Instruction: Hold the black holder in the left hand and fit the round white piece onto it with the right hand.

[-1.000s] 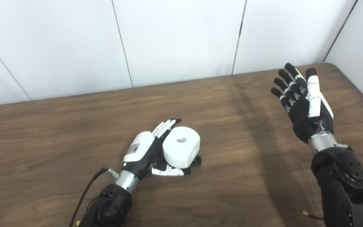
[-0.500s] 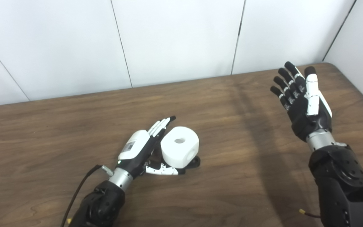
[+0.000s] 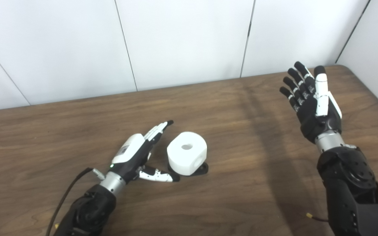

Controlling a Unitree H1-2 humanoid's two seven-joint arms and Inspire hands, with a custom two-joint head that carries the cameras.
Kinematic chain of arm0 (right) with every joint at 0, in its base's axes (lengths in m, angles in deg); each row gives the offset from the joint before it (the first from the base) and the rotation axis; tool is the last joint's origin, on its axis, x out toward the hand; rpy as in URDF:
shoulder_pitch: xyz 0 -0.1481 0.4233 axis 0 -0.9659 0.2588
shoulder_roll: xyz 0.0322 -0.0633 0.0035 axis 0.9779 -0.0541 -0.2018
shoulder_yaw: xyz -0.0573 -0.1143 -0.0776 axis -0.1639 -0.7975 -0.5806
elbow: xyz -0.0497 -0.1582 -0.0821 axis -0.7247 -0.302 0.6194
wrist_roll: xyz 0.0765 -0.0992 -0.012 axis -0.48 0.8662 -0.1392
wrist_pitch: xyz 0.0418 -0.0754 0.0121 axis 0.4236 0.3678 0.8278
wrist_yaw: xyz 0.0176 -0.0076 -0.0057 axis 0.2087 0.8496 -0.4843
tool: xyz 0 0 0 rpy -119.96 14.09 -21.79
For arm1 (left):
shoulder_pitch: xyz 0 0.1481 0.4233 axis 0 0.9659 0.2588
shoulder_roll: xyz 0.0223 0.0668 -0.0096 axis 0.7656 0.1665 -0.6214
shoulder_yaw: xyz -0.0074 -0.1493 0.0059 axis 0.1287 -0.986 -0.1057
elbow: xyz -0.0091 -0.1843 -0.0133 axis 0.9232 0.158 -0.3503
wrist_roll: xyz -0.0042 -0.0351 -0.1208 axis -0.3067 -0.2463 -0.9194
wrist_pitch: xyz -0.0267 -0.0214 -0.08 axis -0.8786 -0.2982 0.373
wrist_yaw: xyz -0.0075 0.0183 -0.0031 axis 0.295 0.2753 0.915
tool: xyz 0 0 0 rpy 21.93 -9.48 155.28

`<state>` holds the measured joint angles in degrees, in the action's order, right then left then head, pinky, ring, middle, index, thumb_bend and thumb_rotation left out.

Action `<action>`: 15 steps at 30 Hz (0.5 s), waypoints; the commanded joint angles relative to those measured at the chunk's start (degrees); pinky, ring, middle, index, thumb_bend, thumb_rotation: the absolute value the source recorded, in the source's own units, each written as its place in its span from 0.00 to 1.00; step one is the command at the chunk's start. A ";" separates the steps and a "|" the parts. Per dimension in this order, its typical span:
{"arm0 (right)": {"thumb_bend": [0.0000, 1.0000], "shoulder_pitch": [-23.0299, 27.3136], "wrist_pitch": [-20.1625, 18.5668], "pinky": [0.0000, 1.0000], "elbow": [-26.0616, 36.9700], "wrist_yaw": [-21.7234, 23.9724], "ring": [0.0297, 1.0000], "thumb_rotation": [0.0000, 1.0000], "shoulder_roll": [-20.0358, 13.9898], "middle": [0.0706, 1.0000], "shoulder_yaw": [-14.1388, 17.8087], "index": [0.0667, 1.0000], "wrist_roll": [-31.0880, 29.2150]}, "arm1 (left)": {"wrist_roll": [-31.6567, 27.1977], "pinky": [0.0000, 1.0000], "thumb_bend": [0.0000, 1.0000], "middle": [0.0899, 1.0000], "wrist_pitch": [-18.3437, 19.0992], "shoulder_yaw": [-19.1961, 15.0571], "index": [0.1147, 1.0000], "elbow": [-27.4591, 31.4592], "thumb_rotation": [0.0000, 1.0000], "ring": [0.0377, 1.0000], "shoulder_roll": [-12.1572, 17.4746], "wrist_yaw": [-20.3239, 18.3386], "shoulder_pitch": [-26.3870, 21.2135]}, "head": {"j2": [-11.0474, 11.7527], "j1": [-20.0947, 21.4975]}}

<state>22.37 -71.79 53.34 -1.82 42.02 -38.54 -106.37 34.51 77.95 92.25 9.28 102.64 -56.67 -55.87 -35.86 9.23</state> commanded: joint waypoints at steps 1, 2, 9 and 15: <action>0.28 1.86 1.63 0.91 0.94 0.43 0.94 0.99 -0.38 0.95 -0.02 0.94 0.38 | -0.57 0.95 1.00 0.98 1.30 0.29 1.00 -3.20 0.27 0.98 2.31 -3.49 1.60 | -0.02 0.05; 0.28 1.87 1.51 0.91 0.97 0.33 0.94 1.00 -0.22 0.95 -0.05 0.94 0.44 | -1.11 0.95 1.00 0.98 1.19 0.24 1.00 -3.19 0.29 0.98 2.70 -3.92 1.54 | -0.02 0.05; 0.28 1.99 2.09 0.90 0.39 0.42 0.94 0.96 0.25 0.94 -0.21 0.94 1.16 | -6.83 0.95 1.00 0.99 -0.59 -1.13 1.00 -3.60 0.36 0.96 4.67 -6.12 1.17 | 0.13 0.07; 0.28 1.97 2.82 0.90 -0.31 0.60 0.93 0.95 0.58 0.94 -0.27 0.94 1.35 | -10.18 0.94 1.00 0.98 -1.17 -3.10 0.99 -4.05 0.32 0.96 6.32 -7.13 1.20 | 0.62 -0.25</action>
<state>22.42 -71.61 52.17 -1.80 42.68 -38.91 -105.19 24.04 75.37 89.12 7.30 106.57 -61.07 -56.29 -35.33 8.96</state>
